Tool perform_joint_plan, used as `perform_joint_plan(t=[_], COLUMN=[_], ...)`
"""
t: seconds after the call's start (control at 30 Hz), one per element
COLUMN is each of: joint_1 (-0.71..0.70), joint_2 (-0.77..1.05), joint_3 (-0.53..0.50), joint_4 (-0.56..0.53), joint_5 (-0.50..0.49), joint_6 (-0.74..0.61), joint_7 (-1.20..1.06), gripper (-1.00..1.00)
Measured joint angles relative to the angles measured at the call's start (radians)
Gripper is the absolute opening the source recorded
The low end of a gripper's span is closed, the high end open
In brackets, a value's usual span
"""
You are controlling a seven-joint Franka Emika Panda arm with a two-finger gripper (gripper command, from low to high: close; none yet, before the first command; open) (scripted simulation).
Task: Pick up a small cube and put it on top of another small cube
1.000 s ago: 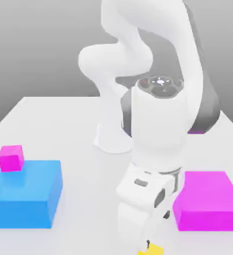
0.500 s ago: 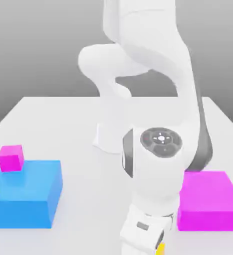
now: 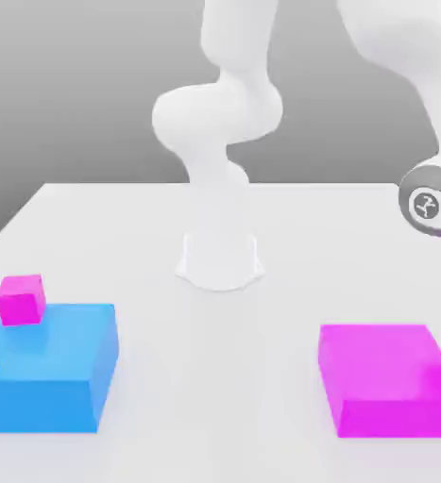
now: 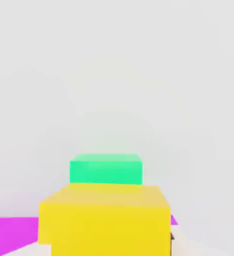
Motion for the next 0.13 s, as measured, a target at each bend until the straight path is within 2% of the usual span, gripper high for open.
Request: perform_joint_plan(t=[0.13], joint_1=[0.0], joint_2=[0.0], joint_3=[0.0], joint_4=[0.0], joint_5=[0.0], joint_6=[0.0], joint_7=[0.0], gripper=[1.0])
